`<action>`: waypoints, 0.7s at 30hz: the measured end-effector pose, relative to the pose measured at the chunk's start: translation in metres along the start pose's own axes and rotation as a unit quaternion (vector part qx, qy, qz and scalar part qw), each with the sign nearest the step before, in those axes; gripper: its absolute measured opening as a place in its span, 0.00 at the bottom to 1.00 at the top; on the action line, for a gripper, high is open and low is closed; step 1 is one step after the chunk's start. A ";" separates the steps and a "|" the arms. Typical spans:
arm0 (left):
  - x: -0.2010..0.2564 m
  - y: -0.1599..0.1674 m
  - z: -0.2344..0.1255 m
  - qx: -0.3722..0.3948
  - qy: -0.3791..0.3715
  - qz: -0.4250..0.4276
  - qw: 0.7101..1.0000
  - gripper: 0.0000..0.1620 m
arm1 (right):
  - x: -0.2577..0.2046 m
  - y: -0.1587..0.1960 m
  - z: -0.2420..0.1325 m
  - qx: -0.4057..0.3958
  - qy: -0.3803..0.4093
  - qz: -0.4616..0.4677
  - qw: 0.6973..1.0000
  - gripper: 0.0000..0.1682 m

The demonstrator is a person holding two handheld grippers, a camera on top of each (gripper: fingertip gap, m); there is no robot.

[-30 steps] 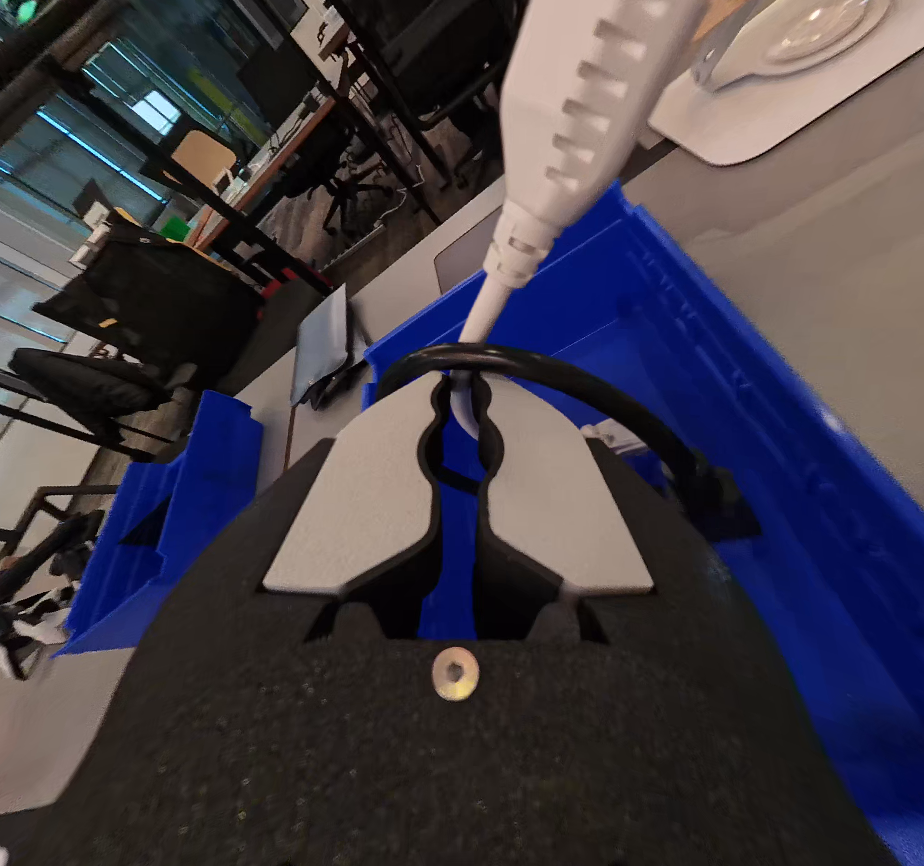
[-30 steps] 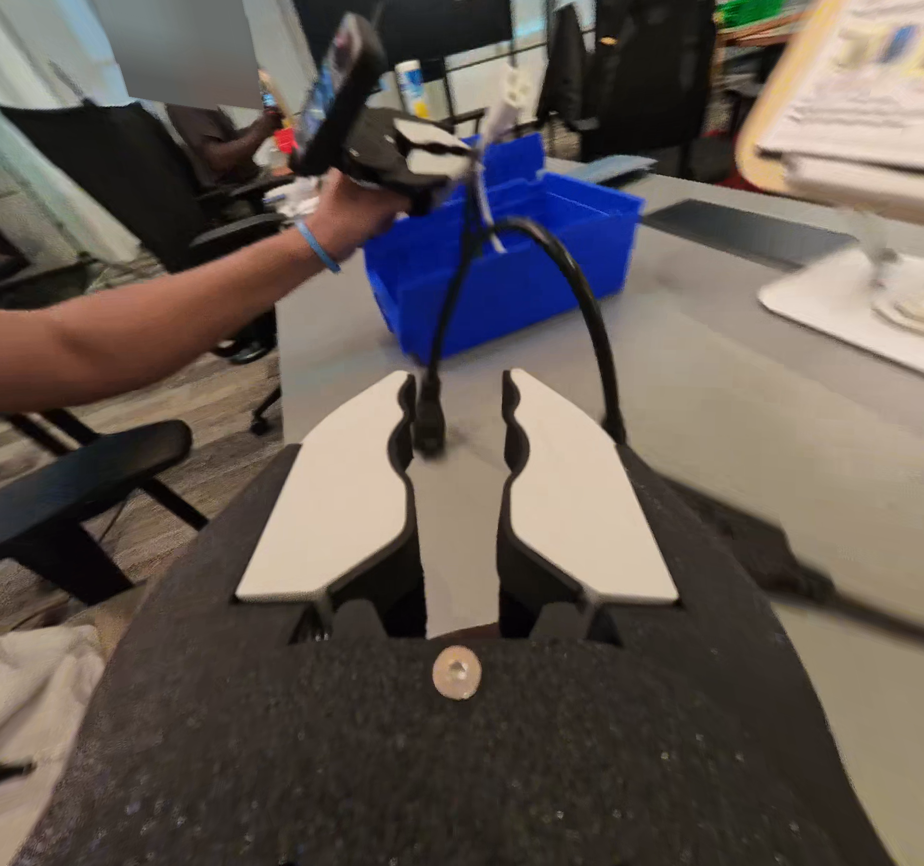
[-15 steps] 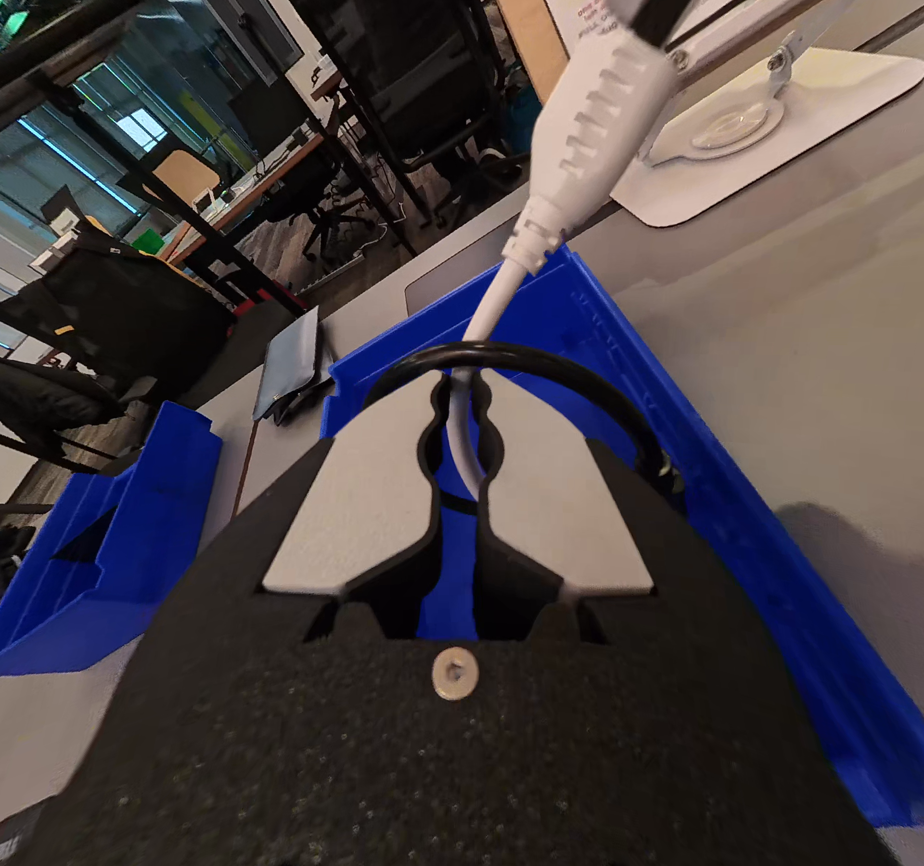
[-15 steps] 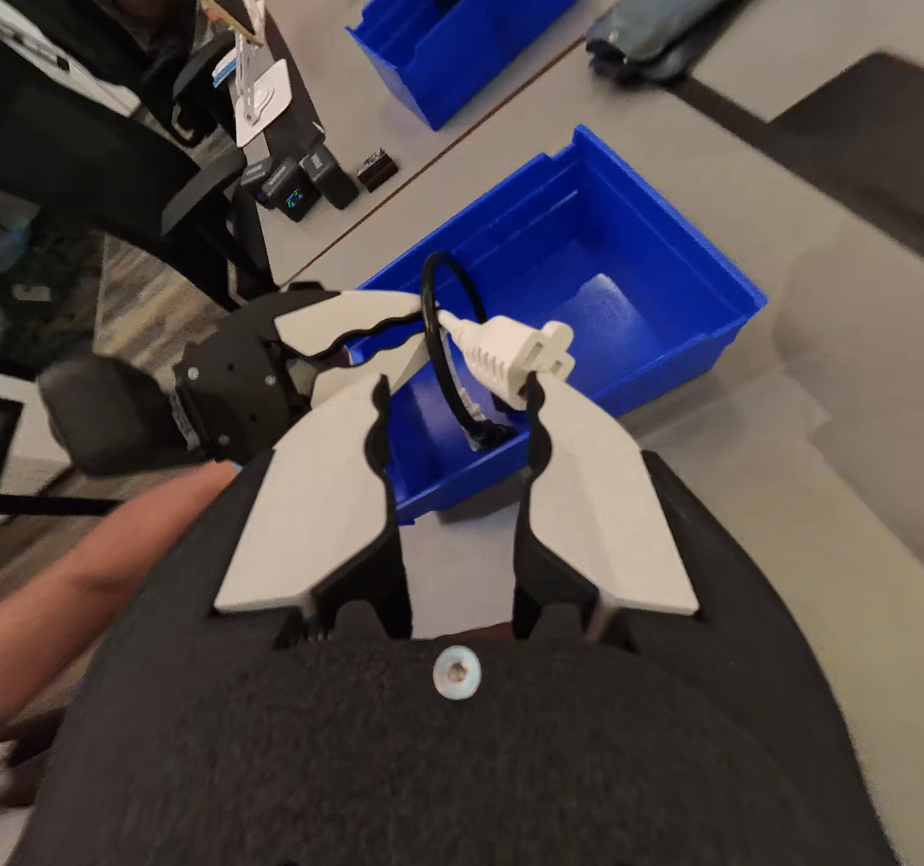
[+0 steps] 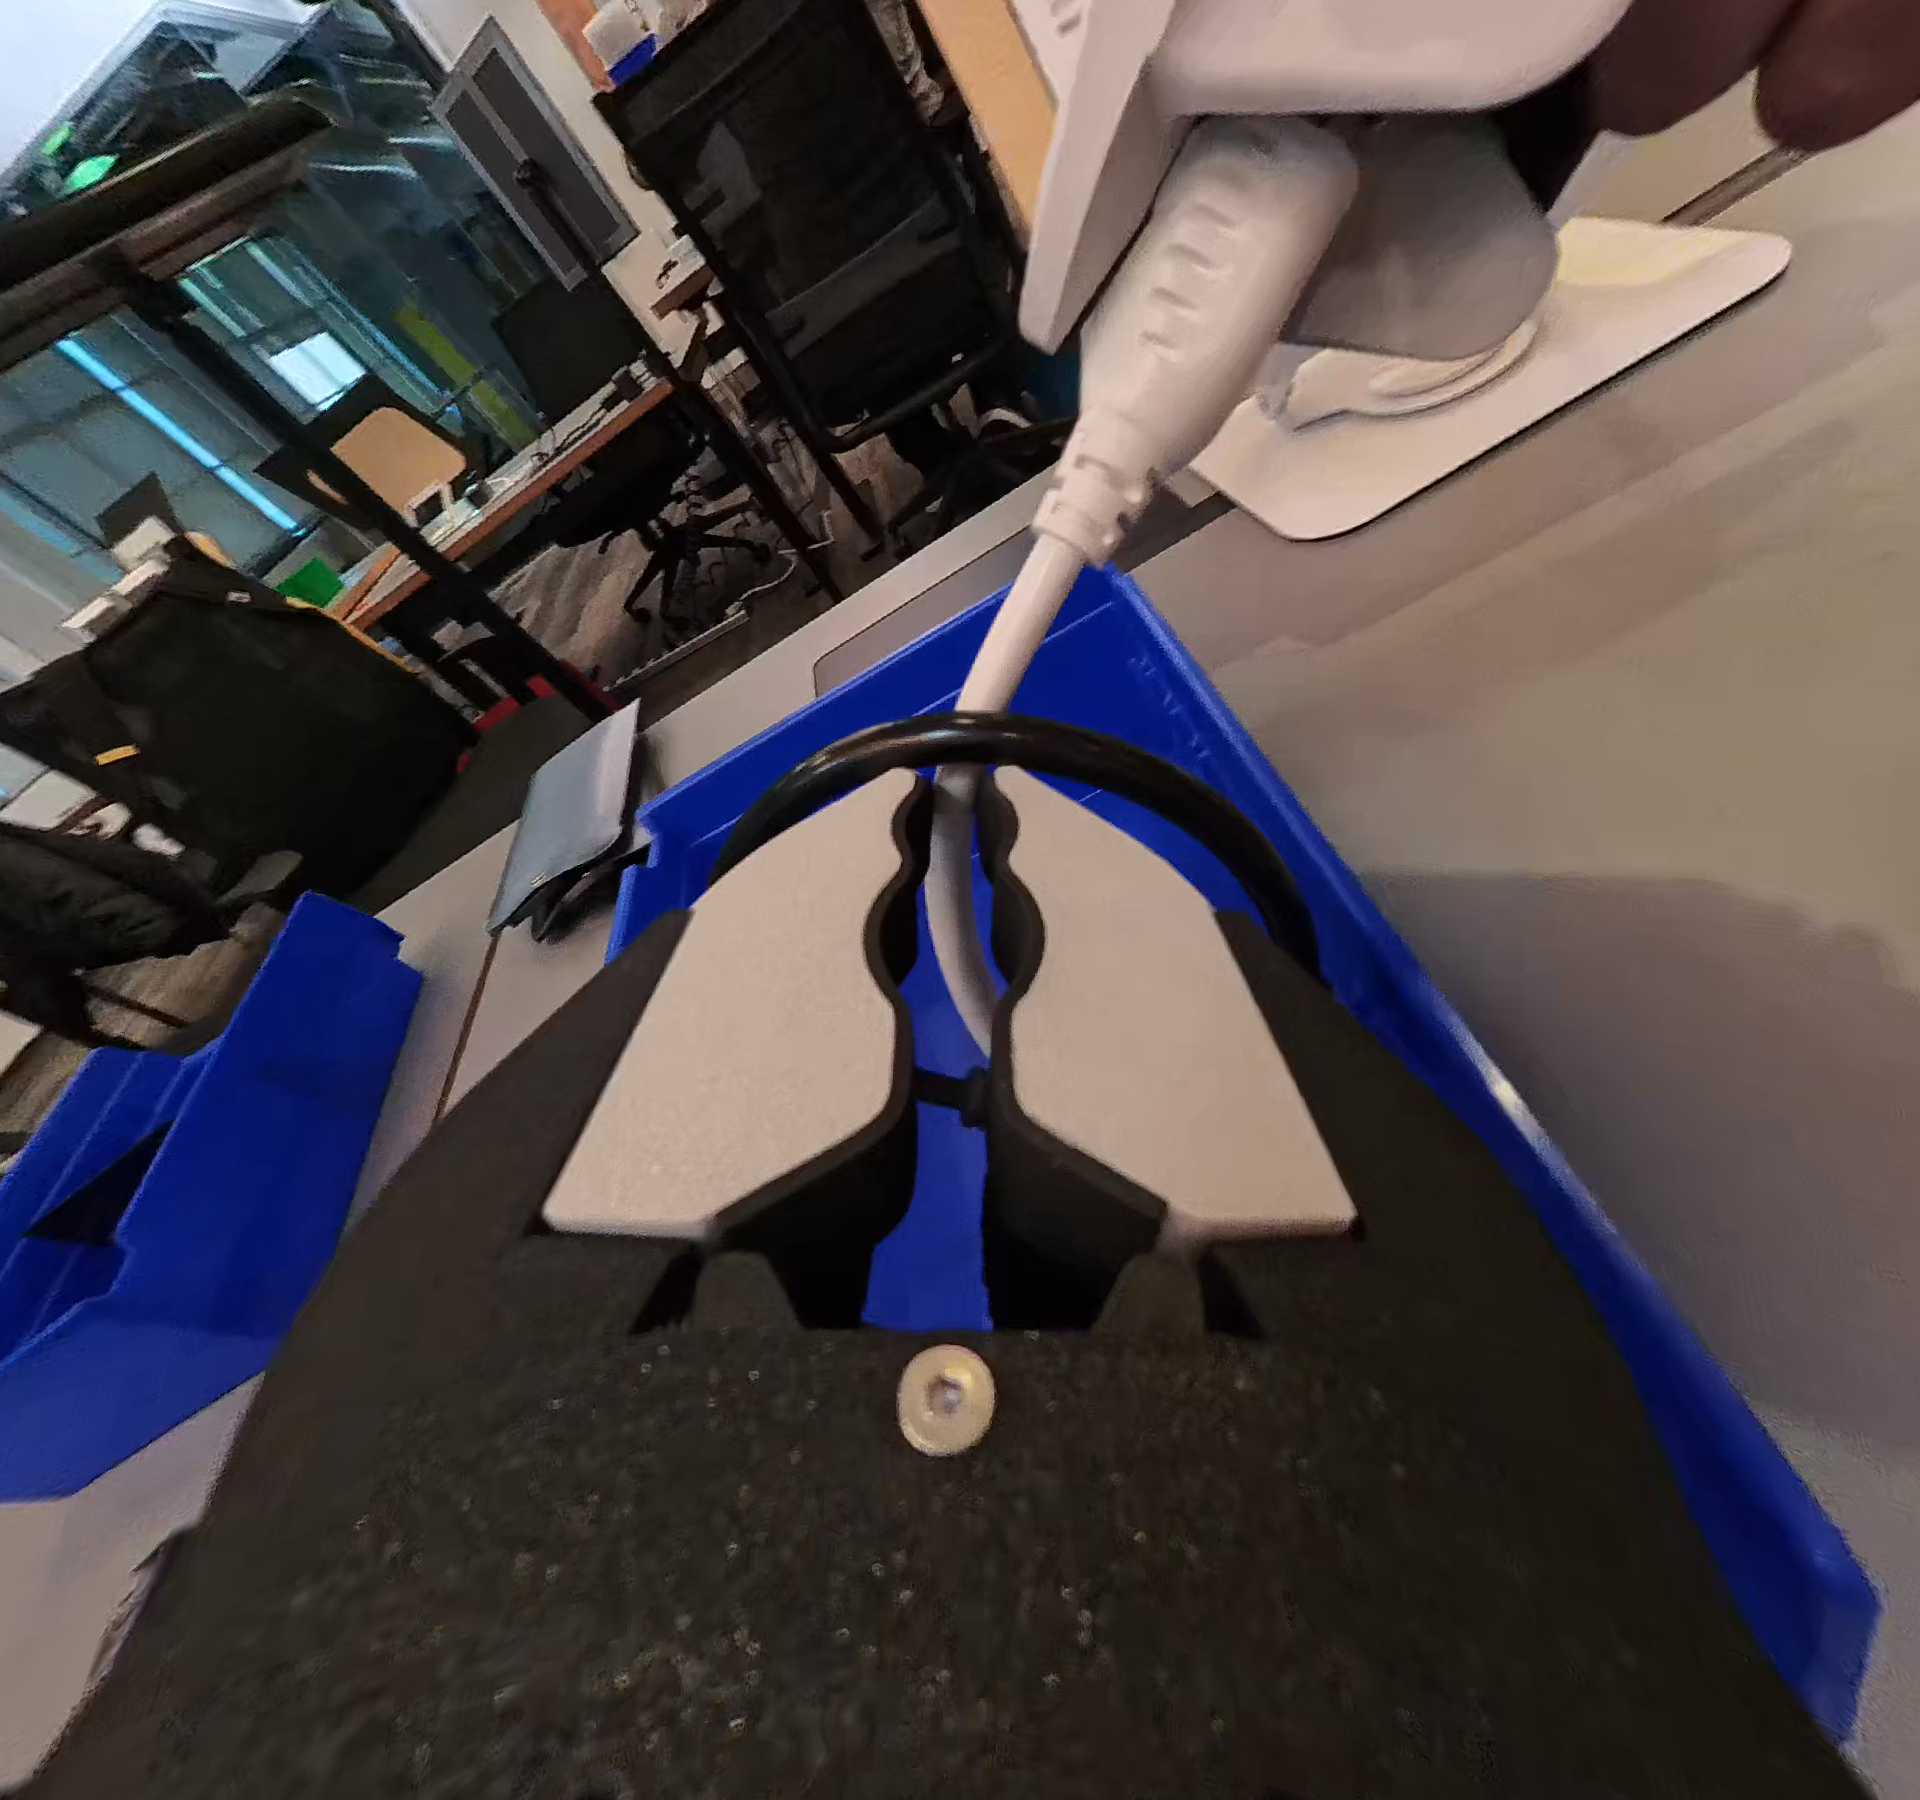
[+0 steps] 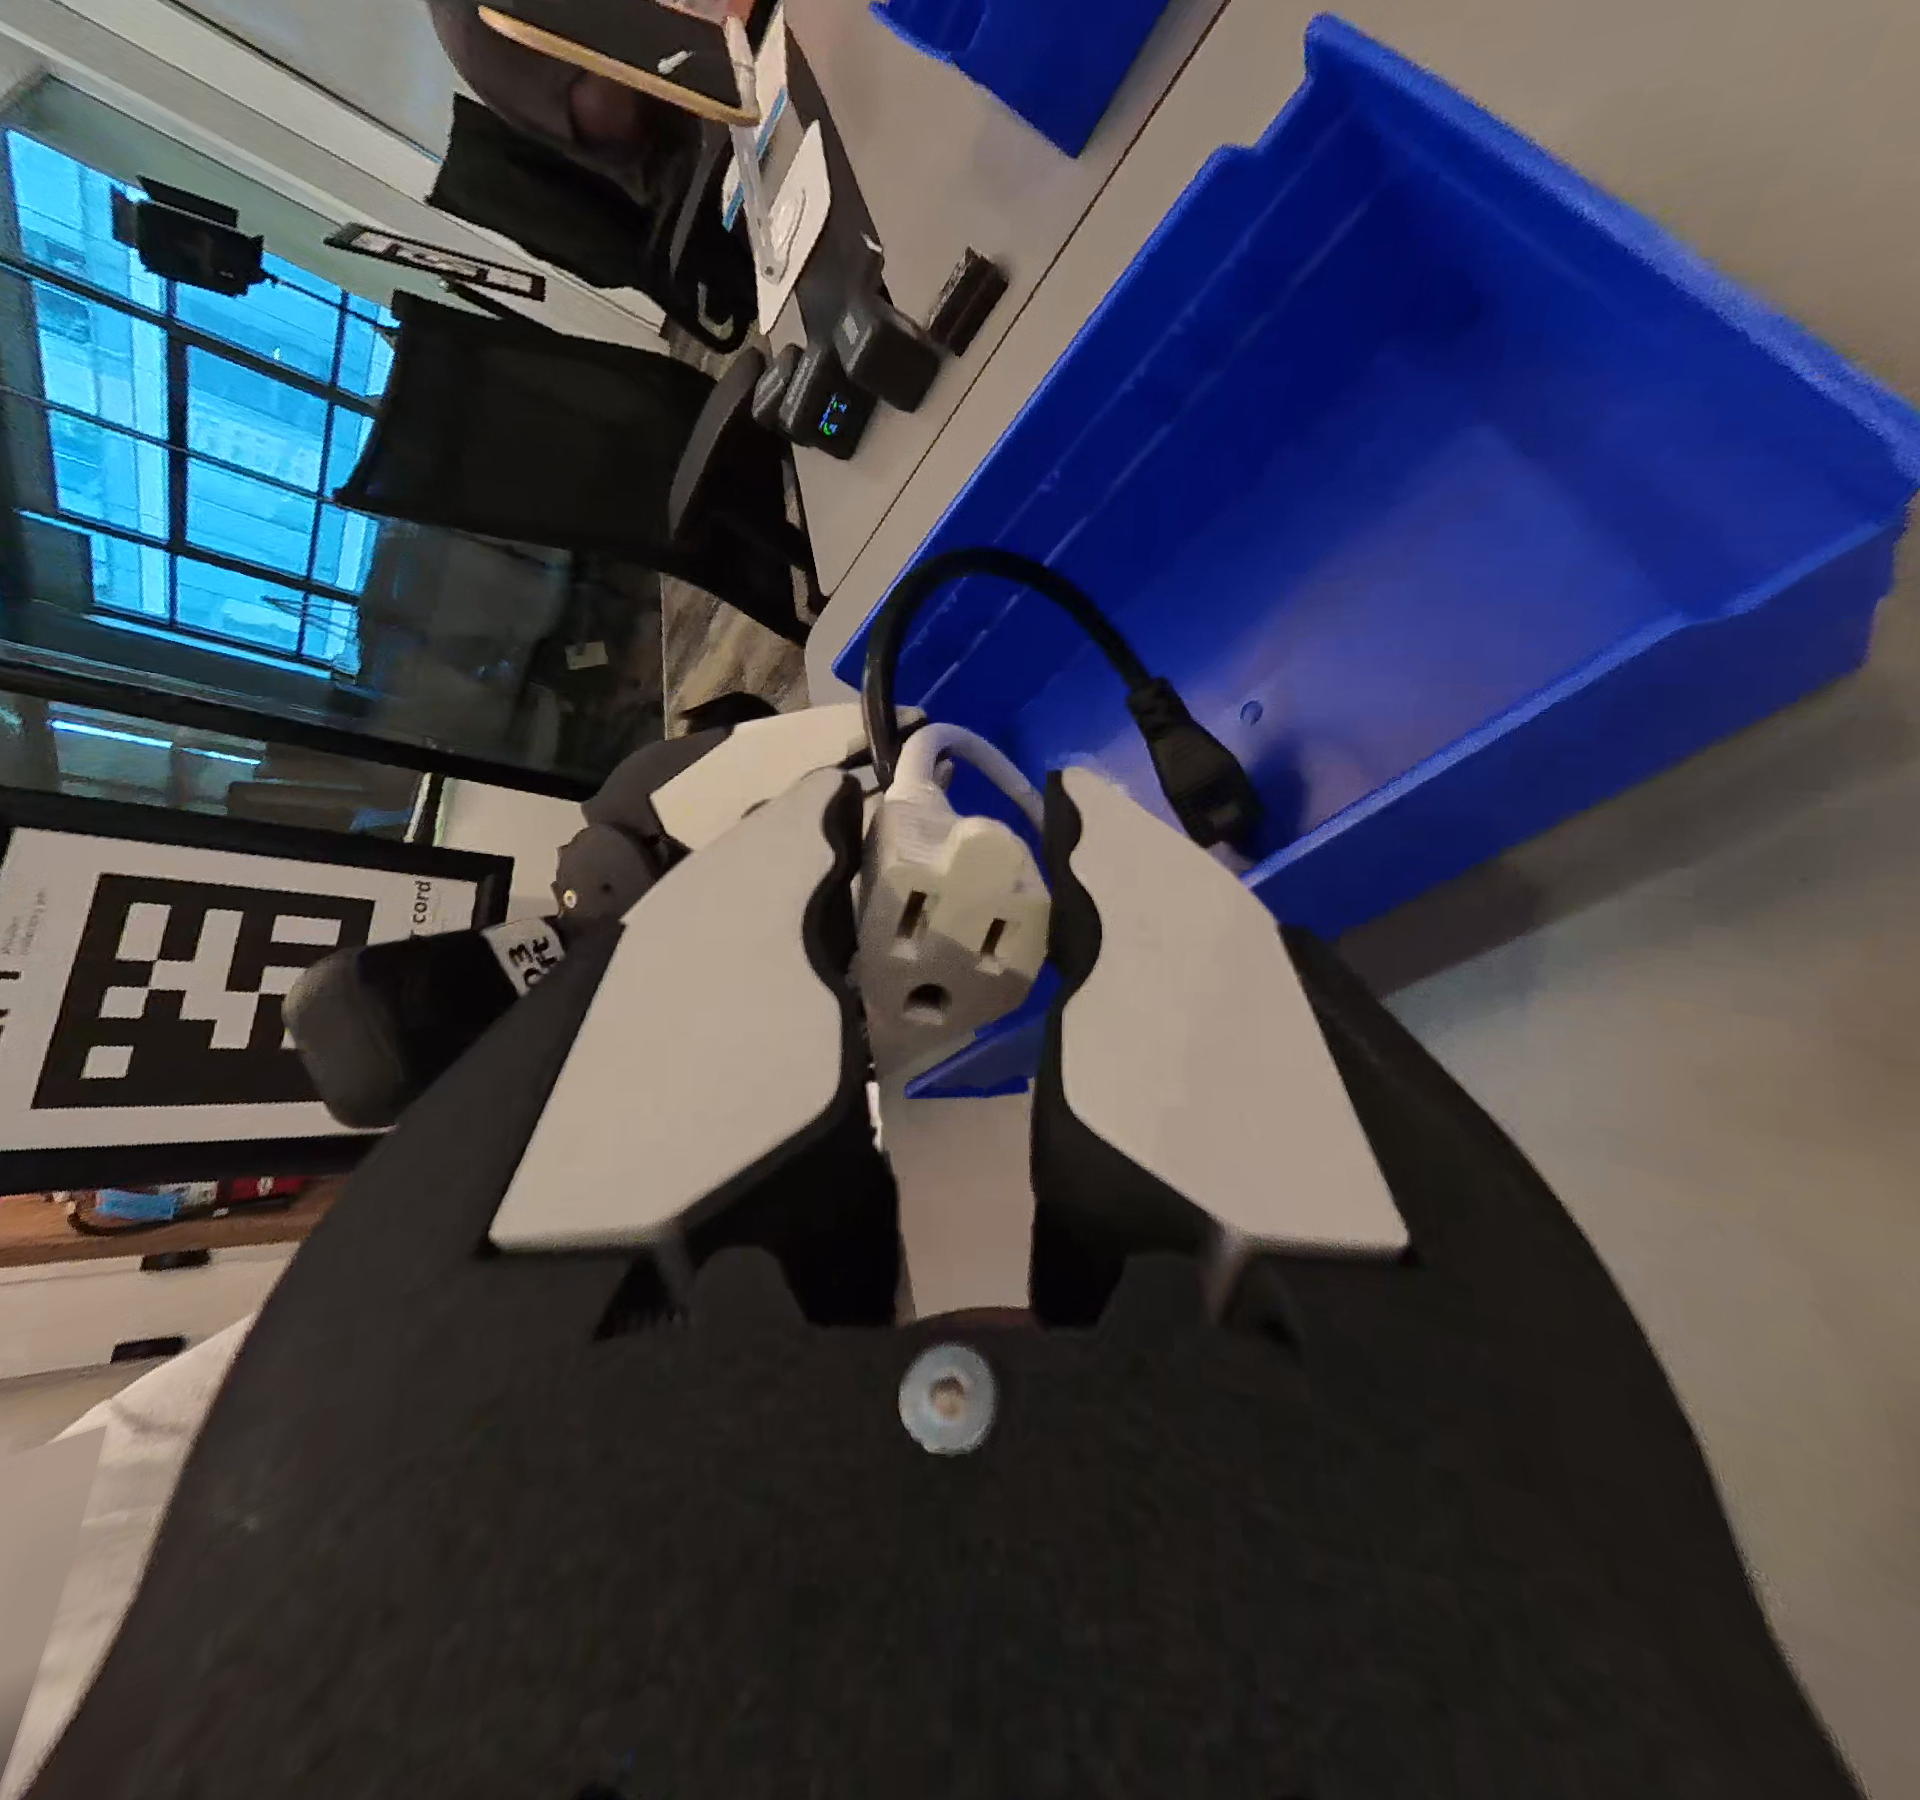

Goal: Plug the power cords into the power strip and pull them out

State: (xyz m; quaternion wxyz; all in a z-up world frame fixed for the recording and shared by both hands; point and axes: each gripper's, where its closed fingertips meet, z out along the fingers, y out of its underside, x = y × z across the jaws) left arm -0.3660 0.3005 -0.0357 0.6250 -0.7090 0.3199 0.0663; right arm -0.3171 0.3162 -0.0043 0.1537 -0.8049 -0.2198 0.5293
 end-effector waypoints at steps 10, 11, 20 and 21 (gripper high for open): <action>-0.011 0.005 -0.011 -0.011 0.046 -0.099 0.994 0.14 | -0.035 -0.031 -0.067 0.089 0.068 -0.182 0.977 0.19; -0.012 0.006 -0.012 -0.011 0.050 -0.104 0.993 0.12 | -0.042 -0.035 -0.078 0.098 0.076 -0.198 0.972 0.19; 0.023 -0.031 -0.028 0.028 0.150 -0.155 0.976 0.22 | -0.098 -0.046 -0.146 0.169 0.122 -0.304 0.930 0.19; 0.029 -0.043 -0.030 0.037 0.171 -0.164 0.971 0.24 | -0.100 -0.045 -0.145 0.171 0.124 -0.311 0.927 0.18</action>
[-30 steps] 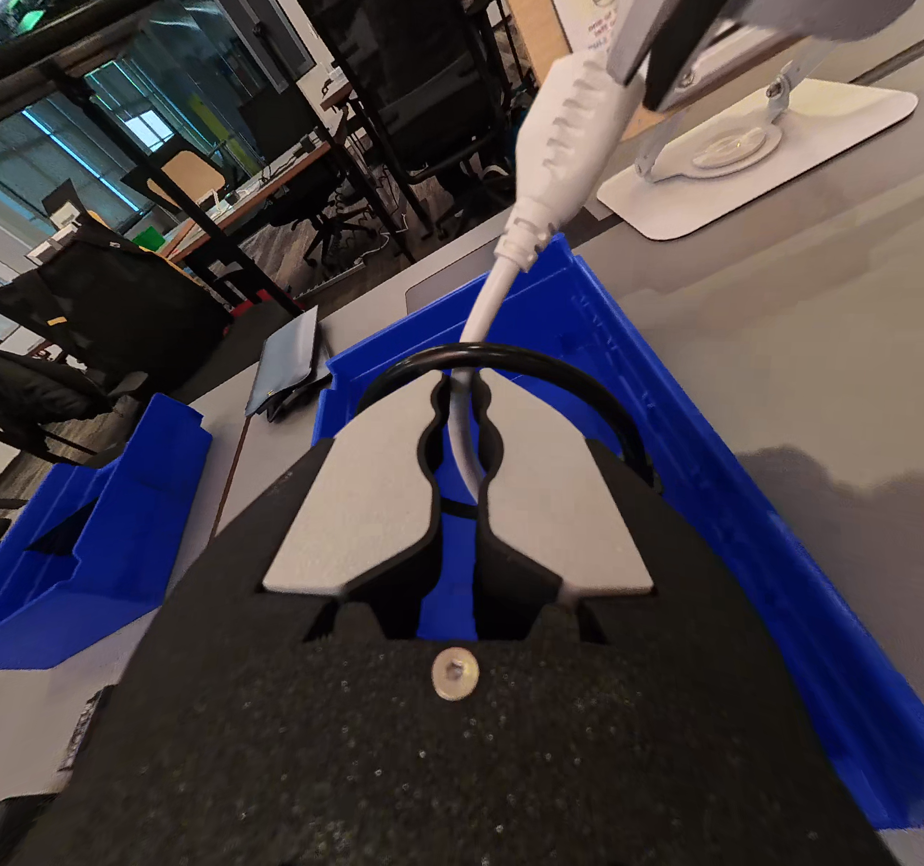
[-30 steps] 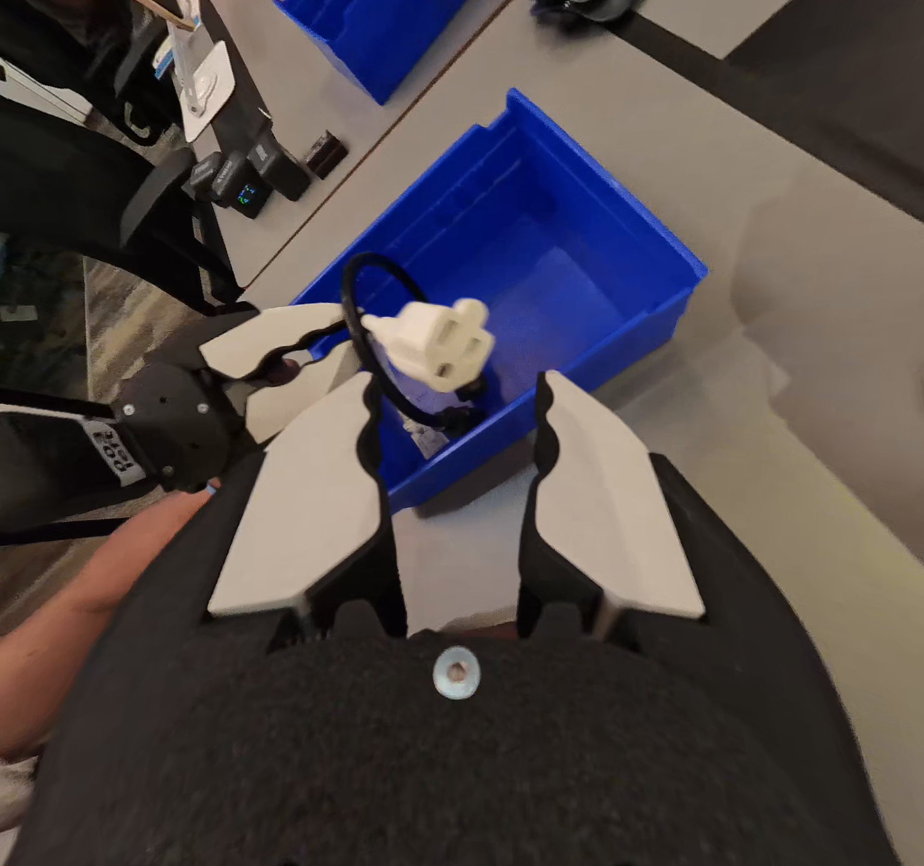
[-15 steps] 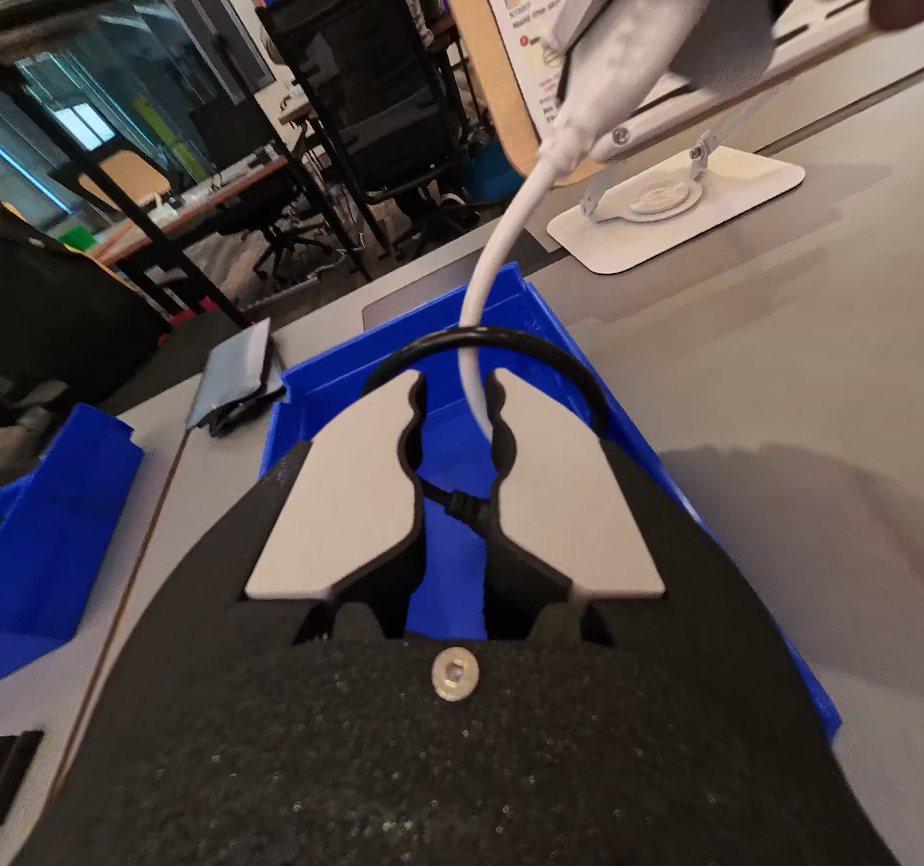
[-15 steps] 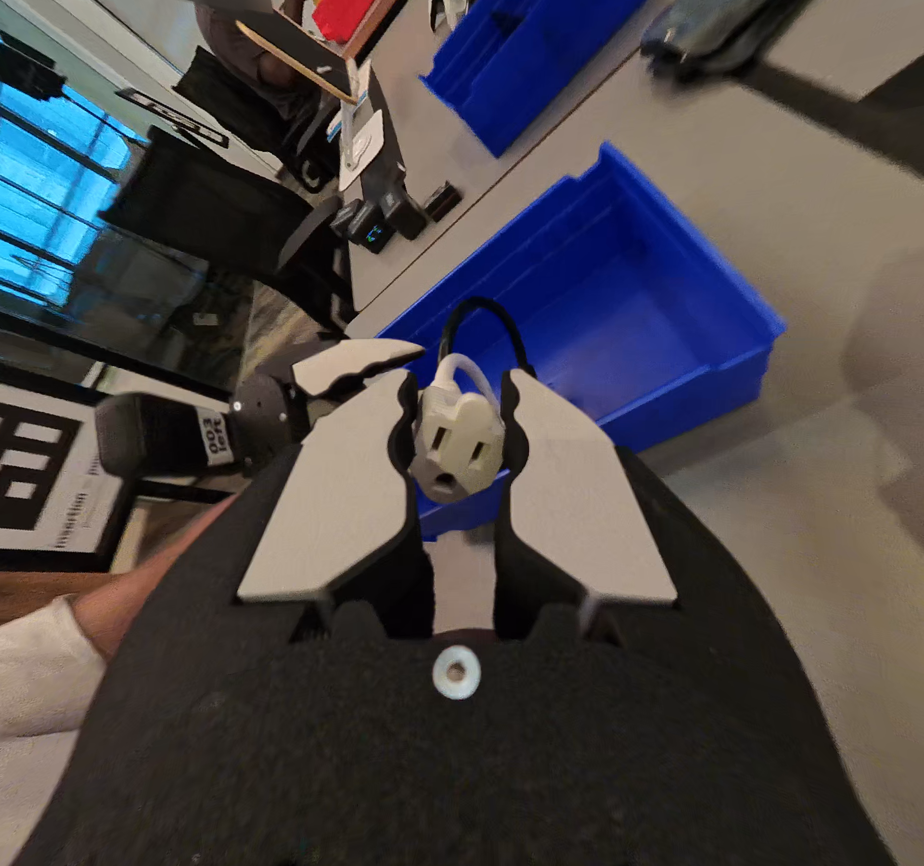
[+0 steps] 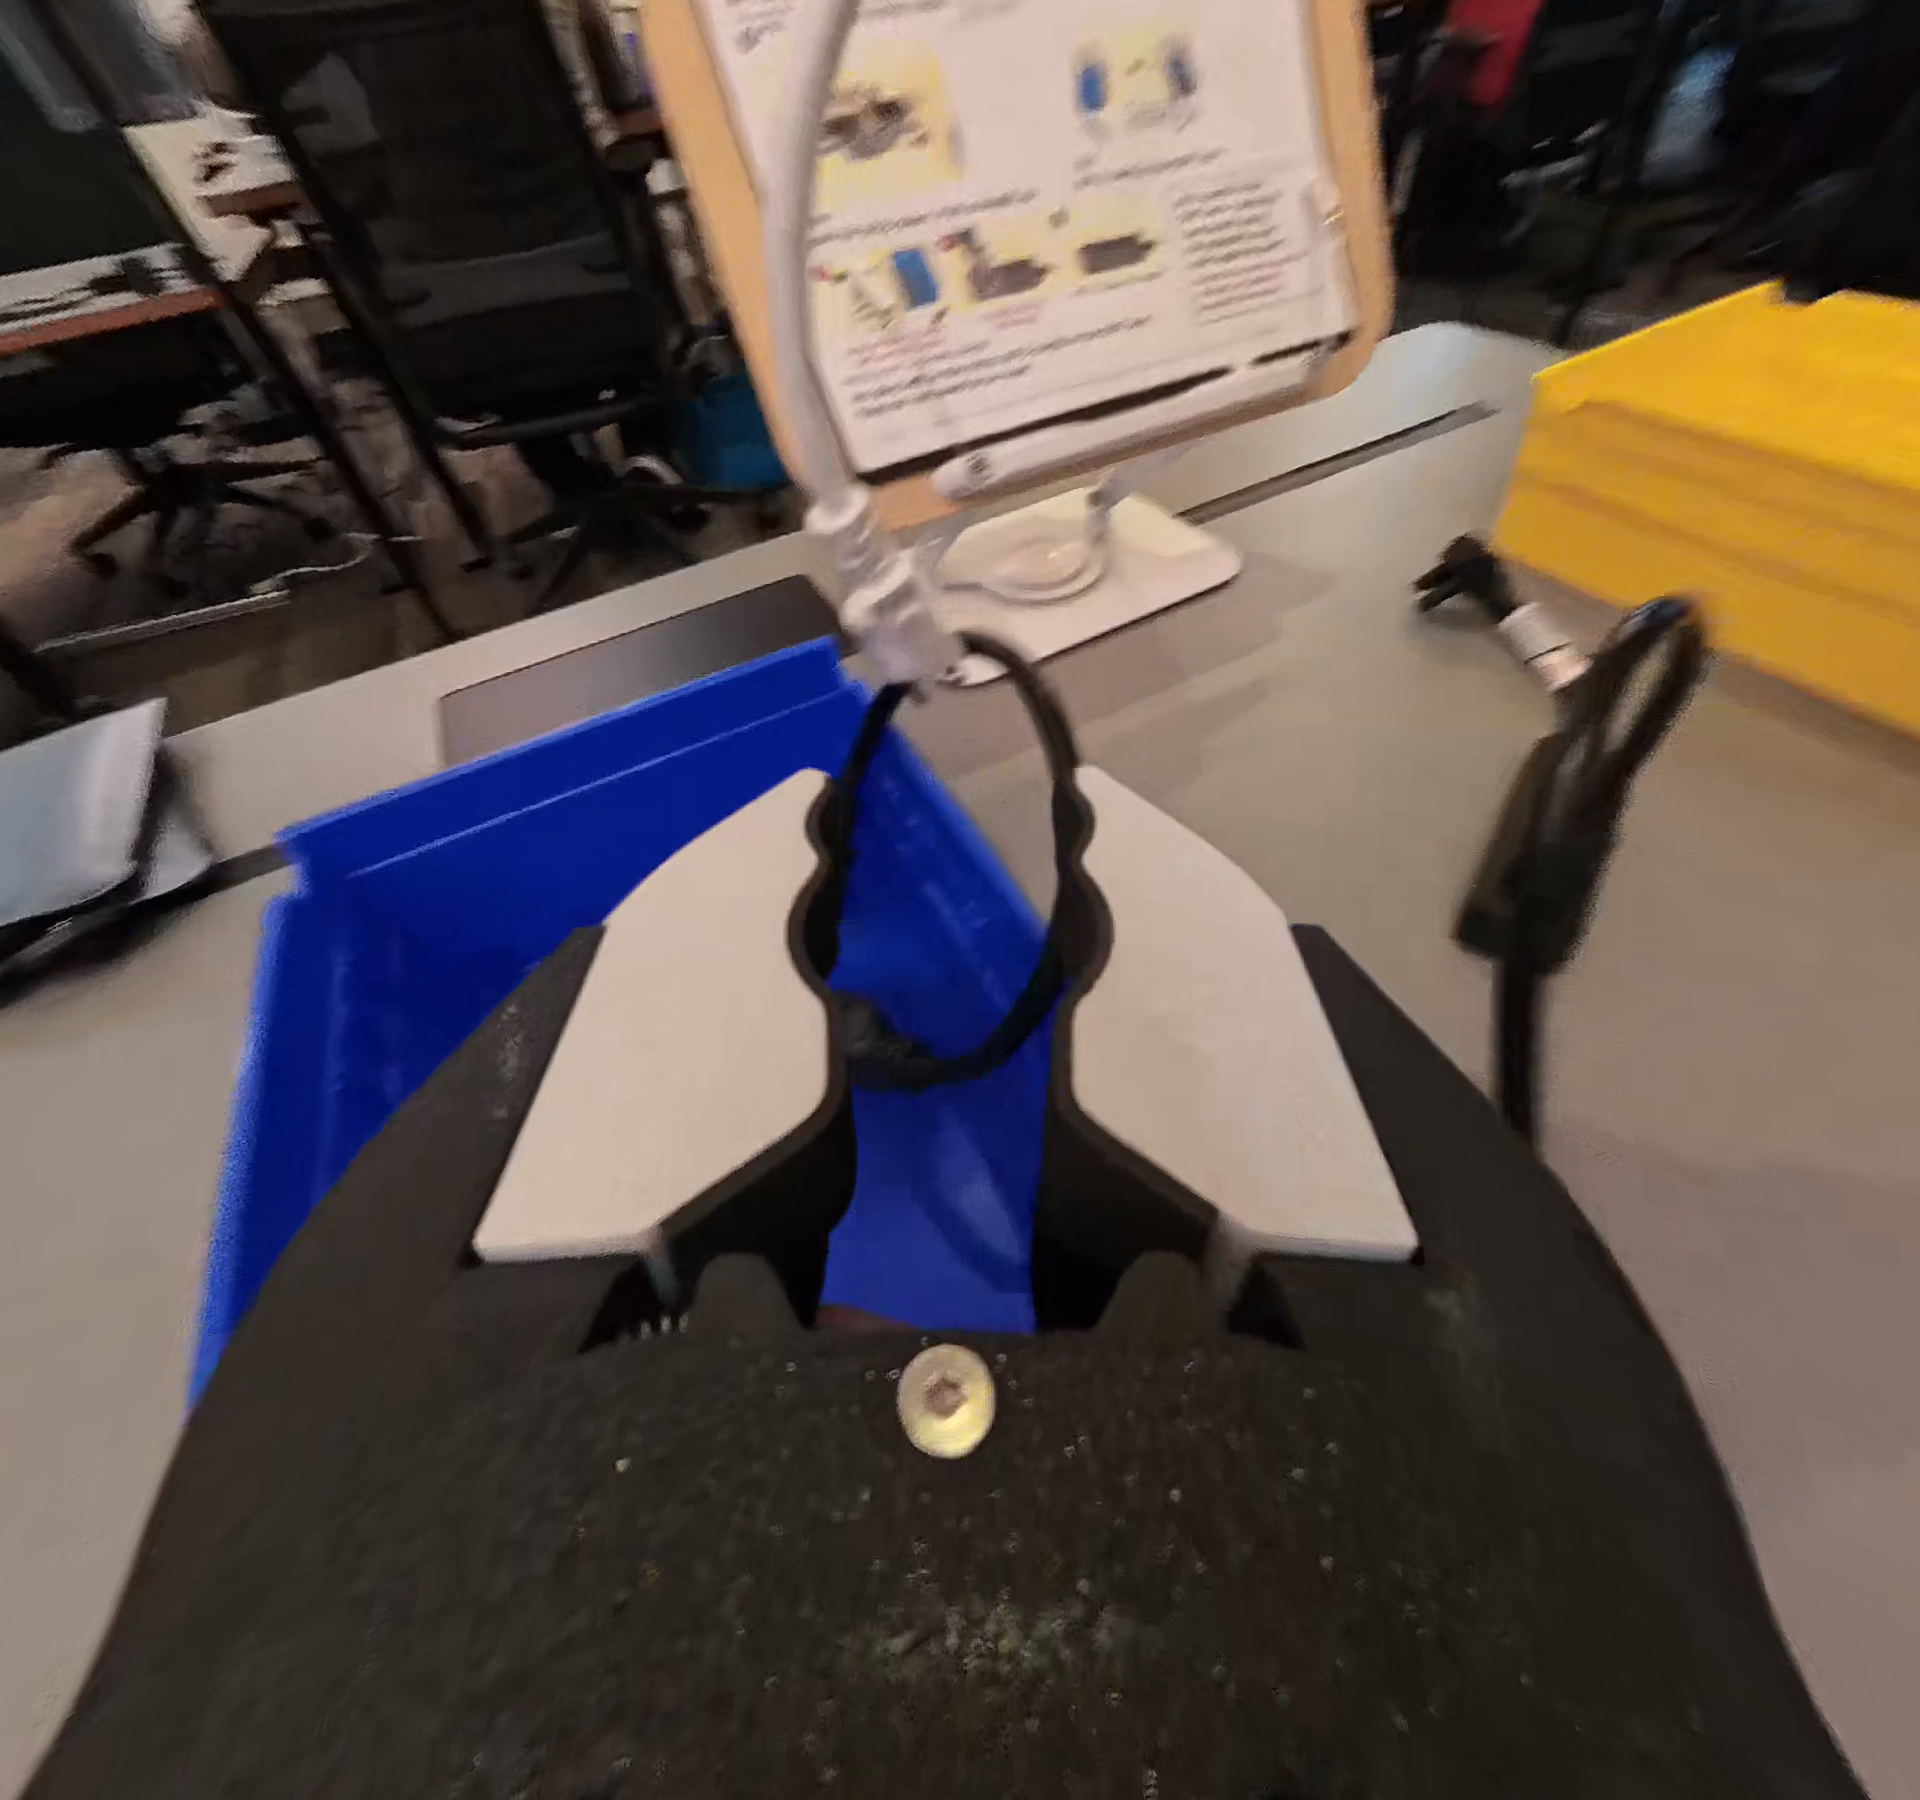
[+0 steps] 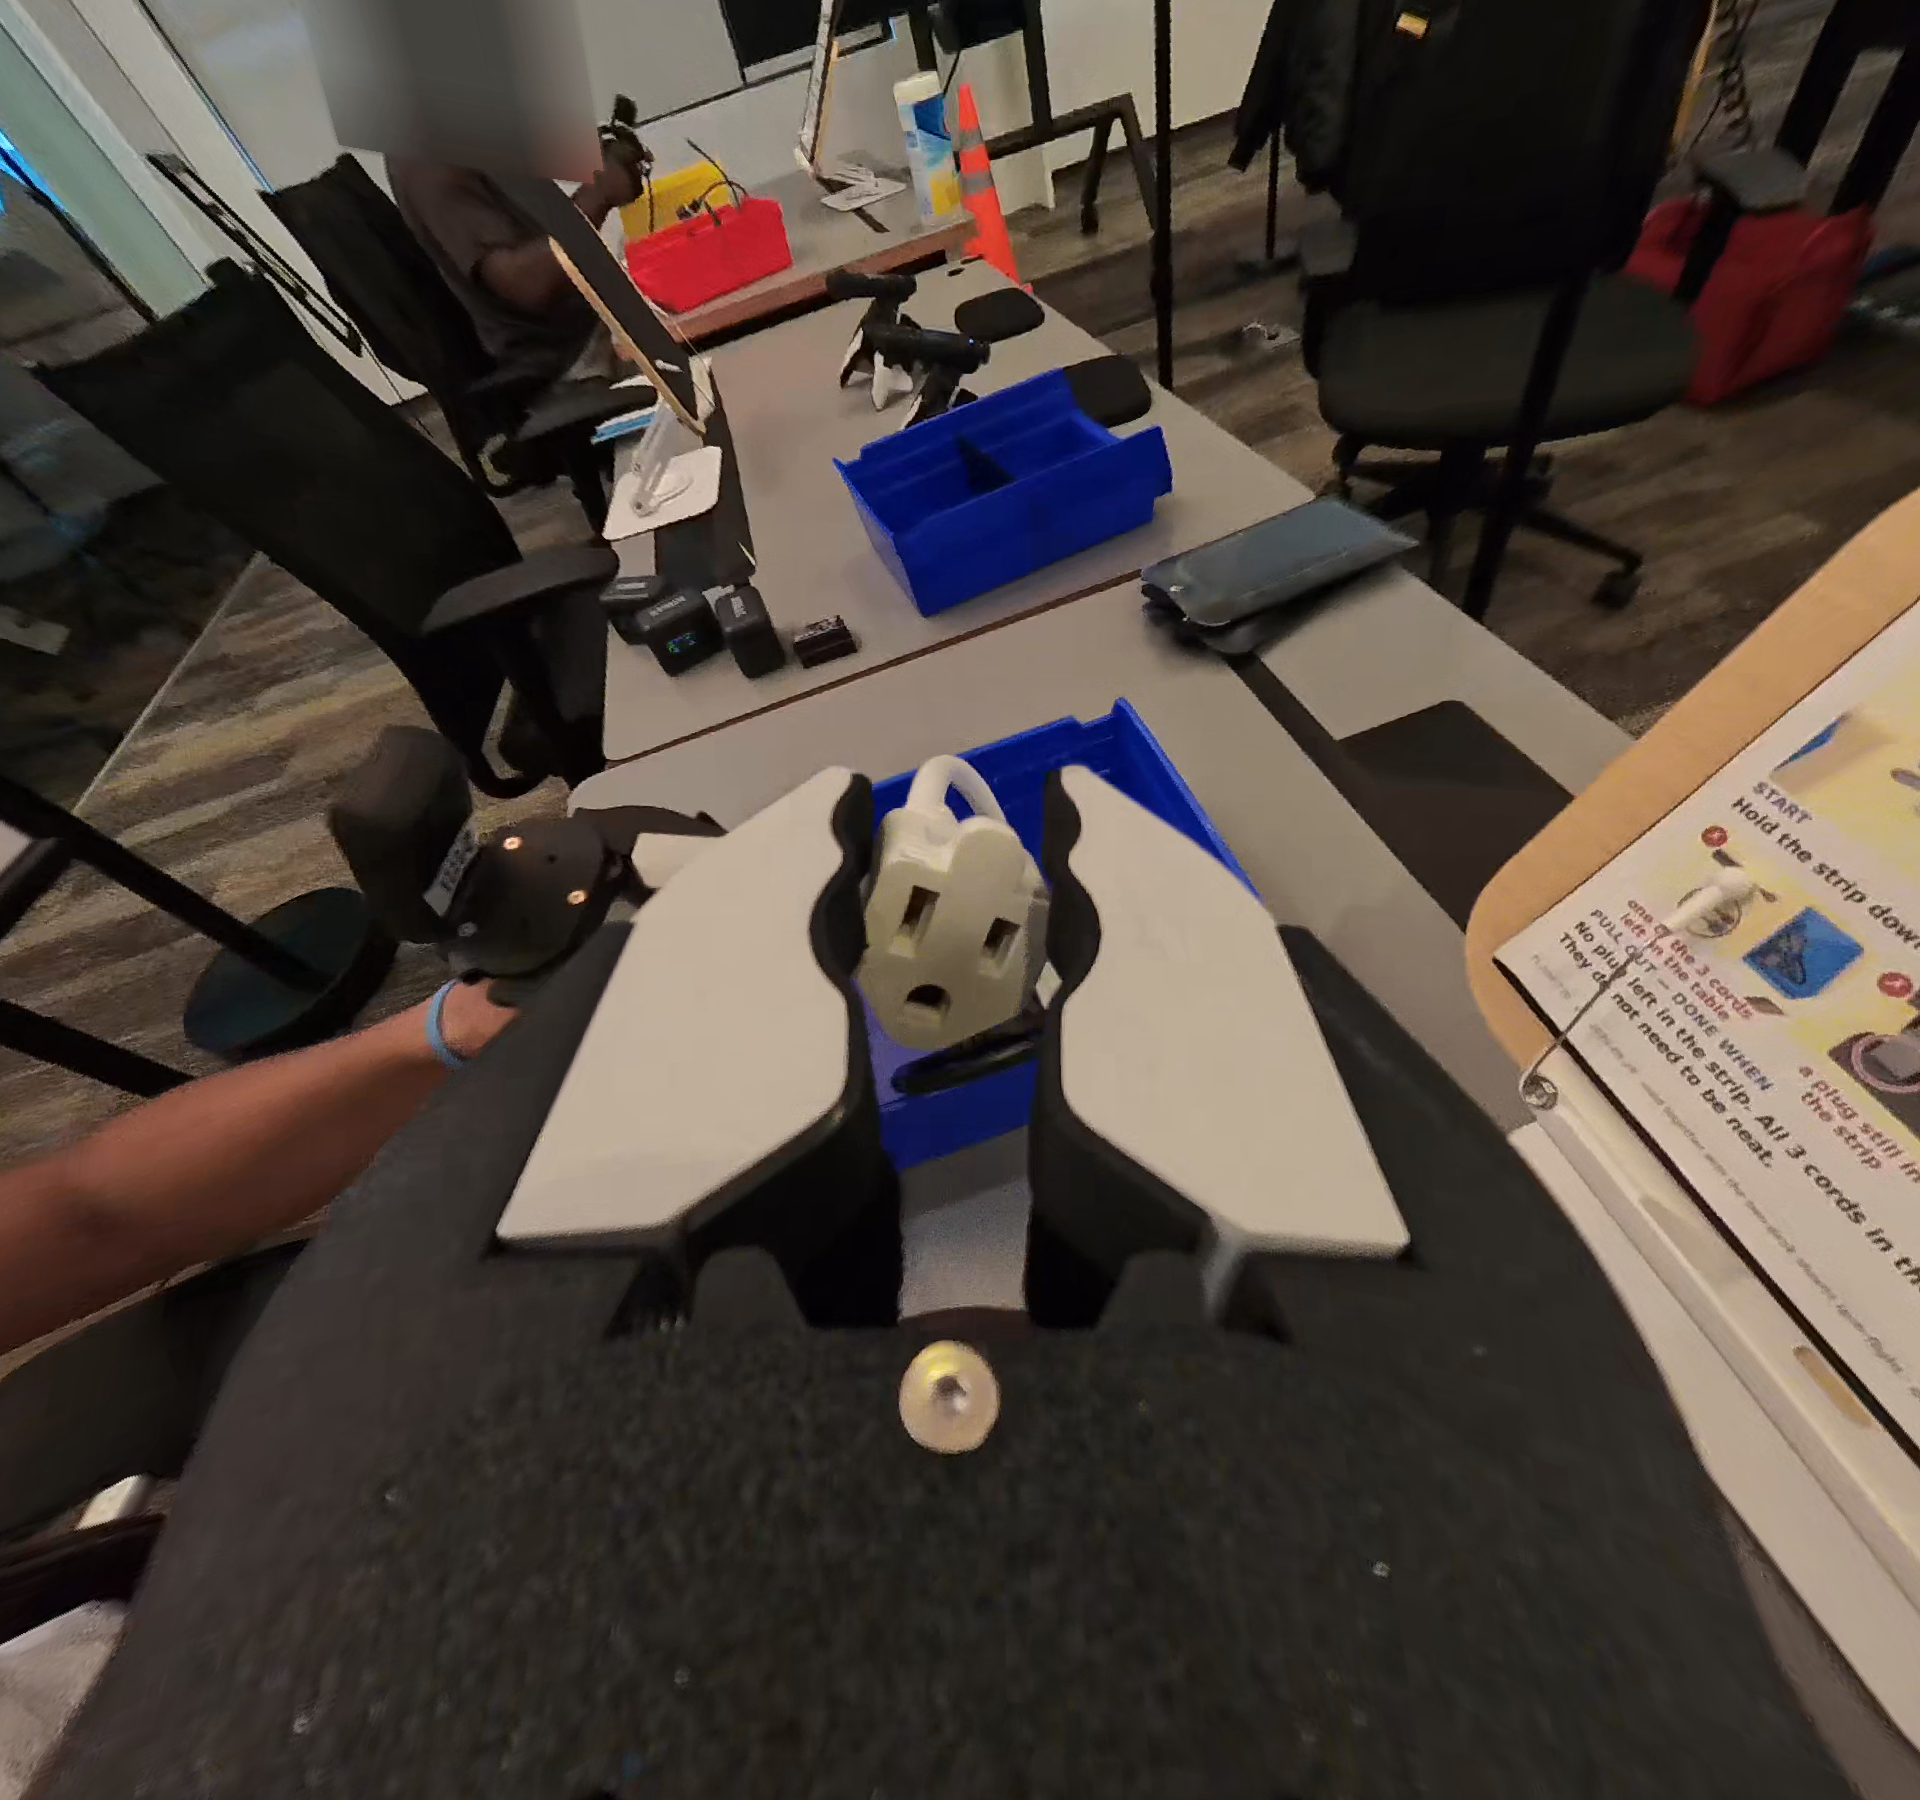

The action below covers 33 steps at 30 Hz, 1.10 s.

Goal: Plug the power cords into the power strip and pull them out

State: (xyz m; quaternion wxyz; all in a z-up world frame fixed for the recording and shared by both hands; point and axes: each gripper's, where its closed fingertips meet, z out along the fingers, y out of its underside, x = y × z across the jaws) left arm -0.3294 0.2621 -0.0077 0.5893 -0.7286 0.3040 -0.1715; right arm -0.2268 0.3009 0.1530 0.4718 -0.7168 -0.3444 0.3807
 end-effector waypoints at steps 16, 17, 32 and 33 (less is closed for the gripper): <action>0.038 -0.069 0.029 0.050 0.151 -0.088 0.983 0.09 | -0.032 -0.026 -0.046 0.105 -0.128 0.096 0.982 0.18; 0.042 -0.077 0.024 0.066 0.164 -0.098 0.979 0.09 | -0.036 -0.025 -0.055 0.108 -0.139 0.087 0.981 0.19; 0.178 -0.081 -0.015 -0.068 0.339 0.023 0.938 0.09 | -0.037 0.190 -0.213 0.071 0.092 -0.007 0.993 0.26; 0.195 -0.077 -0.020 -0.080 0.369 0.037 0.925 0.09 | -0.037 0.199 -0.214 0.058 0.100 -0.016 0.993 0.25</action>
